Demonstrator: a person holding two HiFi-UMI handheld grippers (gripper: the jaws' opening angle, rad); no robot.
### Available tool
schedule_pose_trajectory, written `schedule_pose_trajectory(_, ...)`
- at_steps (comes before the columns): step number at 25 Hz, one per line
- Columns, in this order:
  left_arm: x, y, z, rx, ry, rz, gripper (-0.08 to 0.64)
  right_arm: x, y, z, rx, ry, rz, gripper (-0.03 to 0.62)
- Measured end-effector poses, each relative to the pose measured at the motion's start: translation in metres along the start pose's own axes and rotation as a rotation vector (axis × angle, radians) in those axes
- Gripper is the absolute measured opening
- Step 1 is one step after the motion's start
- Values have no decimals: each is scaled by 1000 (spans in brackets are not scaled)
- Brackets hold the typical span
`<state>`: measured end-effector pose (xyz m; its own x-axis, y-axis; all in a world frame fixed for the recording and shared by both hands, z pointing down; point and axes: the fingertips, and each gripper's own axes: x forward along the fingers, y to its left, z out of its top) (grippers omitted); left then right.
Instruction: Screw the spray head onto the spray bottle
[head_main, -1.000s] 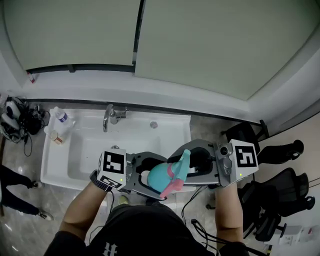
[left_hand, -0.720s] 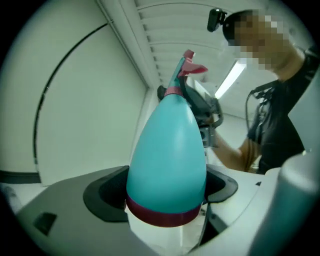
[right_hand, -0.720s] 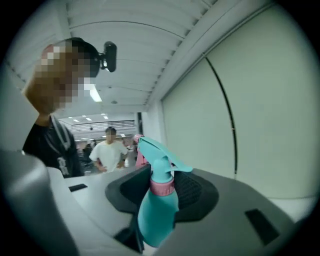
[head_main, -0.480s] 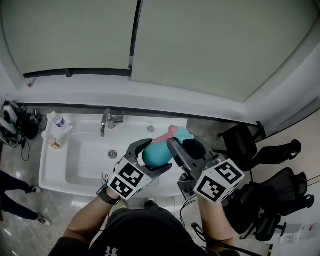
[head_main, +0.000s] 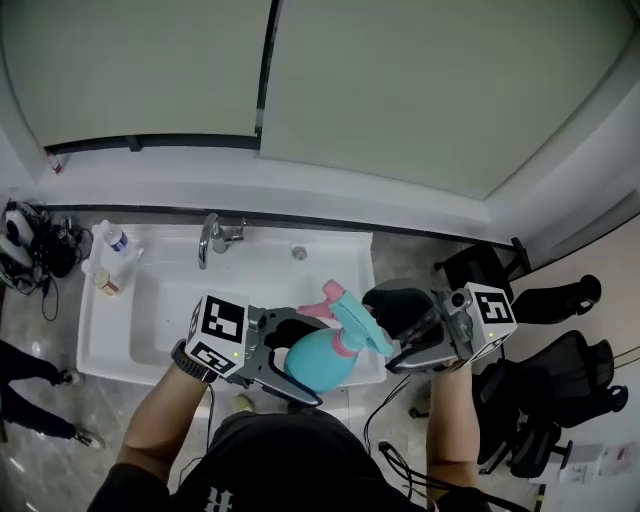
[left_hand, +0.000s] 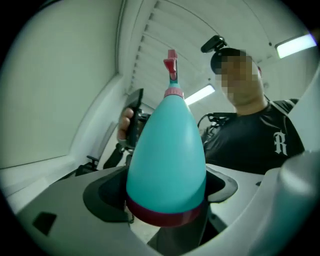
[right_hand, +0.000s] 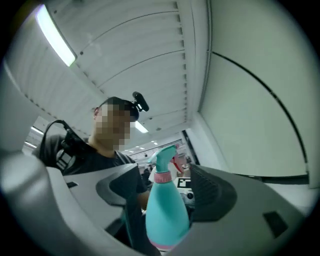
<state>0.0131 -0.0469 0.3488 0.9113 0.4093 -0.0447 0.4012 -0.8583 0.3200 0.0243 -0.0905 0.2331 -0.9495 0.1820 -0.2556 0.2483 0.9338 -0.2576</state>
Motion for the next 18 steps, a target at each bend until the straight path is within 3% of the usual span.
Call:
schedule_pose_trajectory(4, 20, -33, -9, -14, 29, -222, 422, 29, 19, -2, -98, 42, 239, 392)
schedule_pose_trajectory(10, 38, -64, -17, -64, 17, -423, 422, 61, 59, -21, -250, 136, 508, 399)
schedule_pose_trajectory(14, 38, -63, -15, -113, -31, -458, 422, 59, 62, -24, -287, 151, 537, 390)
schedule_pose_trajectory(15, 37, -62, -15, -116, -35, -456, 422, 60, 60, -25, -284, 153, 528, 359)
schedule_pose_trajectory(18, 29, -58, -18, -106, -43, -433, 422, 64, 50, -26, -269, 161, 440, 347)
